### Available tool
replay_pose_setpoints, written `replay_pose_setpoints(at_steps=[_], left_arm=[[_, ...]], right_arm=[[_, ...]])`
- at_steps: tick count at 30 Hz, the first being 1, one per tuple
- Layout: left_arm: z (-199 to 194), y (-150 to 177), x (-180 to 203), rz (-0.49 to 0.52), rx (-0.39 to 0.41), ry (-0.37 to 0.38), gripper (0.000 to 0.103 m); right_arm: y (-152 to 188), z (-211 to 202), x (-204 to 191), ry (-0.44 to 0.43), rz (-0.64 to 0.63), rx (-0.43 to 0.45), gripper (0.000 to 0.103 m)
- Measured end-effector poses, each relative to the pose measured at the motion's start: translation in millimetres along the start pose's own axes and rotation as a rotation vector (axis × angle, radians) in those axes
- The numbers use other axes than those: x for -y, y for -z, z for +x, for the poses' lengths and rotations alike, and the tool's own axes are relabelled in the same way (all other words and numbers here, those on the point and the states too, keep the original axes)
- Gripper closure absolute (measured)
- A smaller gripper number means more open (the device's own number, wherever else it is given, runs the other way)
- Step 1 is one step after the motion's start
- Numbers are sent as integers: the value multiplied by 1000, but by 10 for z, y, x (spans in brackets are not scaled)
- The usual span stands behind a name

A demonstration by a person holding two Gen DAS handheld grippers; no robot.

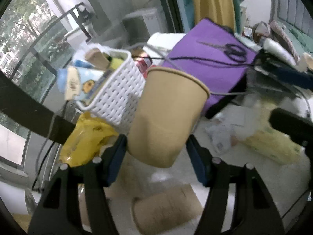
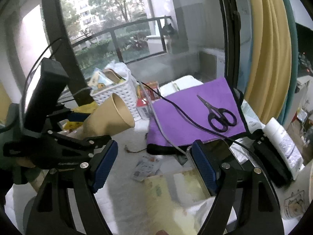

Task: Flip cup upright
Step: 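Close the left tool on the tan paper cup and lift it, then carry the held cup over the grey mat with the left tool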

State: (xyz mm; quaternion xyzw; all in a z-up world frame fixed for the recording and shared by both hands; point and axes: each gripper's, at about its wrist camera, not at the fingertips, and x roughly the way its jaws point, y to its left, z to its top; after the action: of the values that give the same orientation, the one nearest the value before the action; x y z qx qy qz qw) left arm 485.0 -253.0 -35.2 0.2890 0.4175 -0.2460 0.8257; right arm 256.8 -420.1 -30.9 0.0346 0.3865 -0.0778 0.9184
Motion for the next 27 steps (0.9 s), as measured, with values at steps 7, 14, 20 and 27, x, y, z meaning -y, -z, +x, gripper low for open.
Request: replay_pose_setpoints(at_steps=[7, 14, 20, 27], left_arm=[[-704, 182, 178, -21, 66, -10, 39], [-1247, 596, 302, -66, 125, -22, 39], [-1681, 991, 347, -102, 163, -34, 39], [-2042, 1387, 442, -168, 229, -87, 39]], right_arm=[[60, -375, -177, -13, -16, 34, 22], [182, -770, -416, -31, -42, 64, 22], [300, -1063, -622, -49, -67, 85, 22], [460, -1383, -869, -91, -102, 106, 22]])
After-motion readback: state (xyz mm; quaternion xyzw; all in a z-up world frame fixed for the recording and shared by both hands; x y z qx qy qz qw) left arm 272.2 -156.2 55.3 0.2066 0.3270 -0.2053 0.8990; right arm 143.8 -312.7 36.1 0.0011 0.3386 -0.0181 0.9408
